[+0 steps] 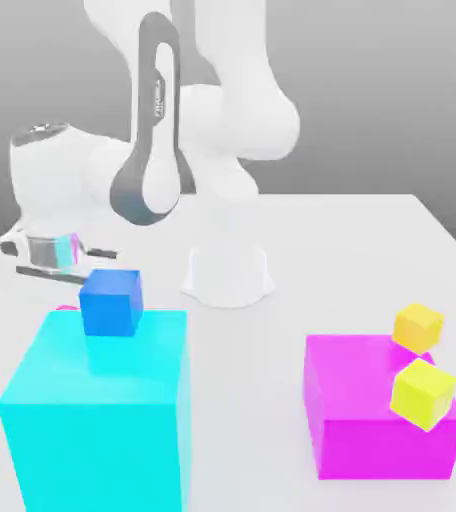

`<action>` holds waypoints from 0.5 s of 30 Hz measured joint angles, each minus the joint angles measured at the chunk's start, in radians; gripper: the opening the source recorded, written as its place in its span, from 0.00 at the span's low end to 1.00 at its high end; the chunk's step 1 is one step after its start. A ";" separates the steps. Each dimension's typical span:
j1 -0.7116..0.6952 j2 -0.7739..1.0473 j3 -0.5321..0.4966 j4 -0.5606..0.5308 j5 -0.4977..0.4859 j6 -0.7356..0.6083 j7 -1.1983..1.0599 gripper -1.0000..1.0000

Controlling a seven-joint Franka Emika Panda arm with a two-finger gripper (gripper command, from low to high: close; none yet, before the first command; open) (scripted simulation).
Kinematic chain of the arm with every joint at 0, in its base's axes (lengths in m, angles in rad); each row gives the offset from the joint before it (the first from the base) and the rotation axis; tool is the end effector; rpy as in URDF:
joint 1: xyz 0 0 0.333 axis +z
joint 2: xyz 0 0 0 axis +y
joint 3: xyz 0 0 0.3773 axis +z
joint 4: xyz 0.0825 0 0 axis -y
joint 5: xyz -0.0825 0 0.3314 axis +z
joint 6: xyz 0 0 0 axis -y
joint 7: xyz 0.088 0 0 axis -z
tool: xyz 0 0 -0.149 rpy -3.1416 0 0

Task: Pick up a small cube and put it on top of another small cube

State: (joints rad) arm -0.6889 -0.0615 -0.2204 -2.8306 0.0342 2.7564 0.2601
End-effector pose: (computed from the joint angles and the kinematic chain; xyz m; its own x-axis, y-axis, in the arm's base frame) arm 0.2104 -0.2704 0.2854 0.3618 -0.9320 -0.0209 -0.9322 -0.3614 -0.0211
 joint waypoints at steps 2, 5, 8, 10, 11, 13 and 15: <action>0.019 -0.015 0.007 0.063 0.028 -0.086 -0.009 0.00; 0.065 -0.038 0.040 0.157 0.066 -0.217 0.015 0.00; 0.110 -0.062 0.079 0.251 0.102 -0.348 0.046 0.00; 0.140 -0.078 0.107 0.314 0.127 -0.436 0.068 0.00; 0.155 -0.086 0.121 0.345 0.139 -0.480 0.079 0.00; 0.187 -0.102 0.147 0.408 0.163 -0.568 0.102 0.00; 0.222 -0.117 0.185 0.455 0.180 -0.637 0.136 0.00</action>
State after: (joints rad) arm -0.4664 -0.1787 -0.0352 -2.3755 0.2146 2.1196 0.3962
